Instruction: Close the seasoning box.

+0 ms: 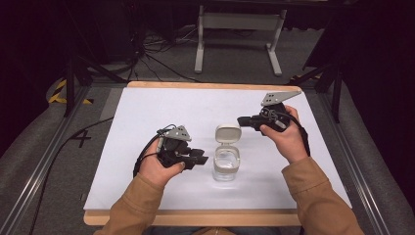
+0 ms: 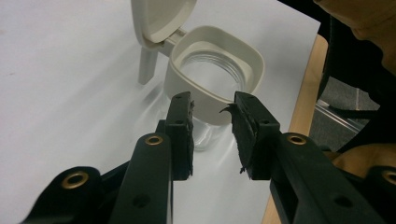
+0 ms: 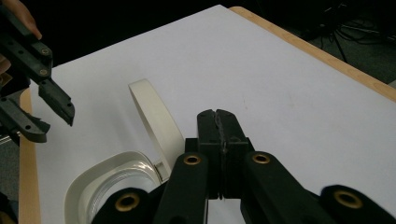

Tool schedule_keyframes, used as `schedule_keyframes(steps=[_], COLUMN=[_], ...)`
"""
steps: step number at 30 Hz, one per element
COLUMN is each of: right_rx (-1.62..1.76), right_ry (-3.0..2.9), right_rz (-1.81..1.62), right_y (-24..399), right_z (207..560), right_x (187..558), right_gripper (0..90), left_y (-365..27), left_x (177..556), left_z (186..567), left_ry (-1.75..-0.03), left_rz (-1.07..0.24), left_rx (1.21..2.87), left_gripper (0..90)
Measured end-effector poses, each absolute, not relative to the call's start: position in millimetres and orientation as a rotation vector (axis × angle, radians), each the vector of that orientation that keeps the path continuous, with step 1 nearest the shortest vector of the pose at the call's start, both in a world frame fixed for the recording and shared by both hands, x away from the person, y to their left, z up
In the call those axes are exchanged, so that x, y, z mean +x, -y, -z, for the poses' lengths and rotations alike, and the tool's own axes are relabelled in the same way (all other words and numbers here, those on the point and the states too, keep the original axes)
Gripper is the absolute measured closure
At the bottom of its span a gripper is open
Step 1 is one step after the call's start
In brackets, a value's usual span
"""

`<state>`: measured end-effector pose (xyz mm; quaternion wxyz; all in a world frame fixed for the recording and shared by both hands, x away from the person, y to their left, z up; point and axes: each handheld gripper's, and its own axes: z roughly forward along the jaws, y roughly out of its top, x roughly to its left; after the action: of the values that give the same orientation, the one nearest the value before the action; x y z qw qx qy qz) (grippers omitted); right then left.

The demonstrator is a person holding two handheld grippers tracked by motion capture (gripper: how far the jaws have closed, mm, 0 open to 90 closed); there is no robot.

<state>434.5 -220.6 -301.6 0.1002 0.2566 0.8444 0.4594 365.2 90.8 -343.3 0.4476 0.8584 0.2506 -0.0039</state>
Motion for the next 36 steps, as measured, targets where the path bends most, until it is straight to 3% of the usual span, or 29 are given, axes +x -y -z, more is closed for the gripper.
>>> schedule_keyframes(steps=[36], right_rx=[0.638], right_ry=[-2.557], right_rz=[-1.419], right_y=[217.6], right_z=[314.8], right_x=[399.9], right_gripper=[90.0], left_y=[-111.3], left_x=[370.5], left_z=[339.1], left_ry=[-0.696], left_rz=[-0.041], left_rx=[2.083], left_gripper=[63.7])
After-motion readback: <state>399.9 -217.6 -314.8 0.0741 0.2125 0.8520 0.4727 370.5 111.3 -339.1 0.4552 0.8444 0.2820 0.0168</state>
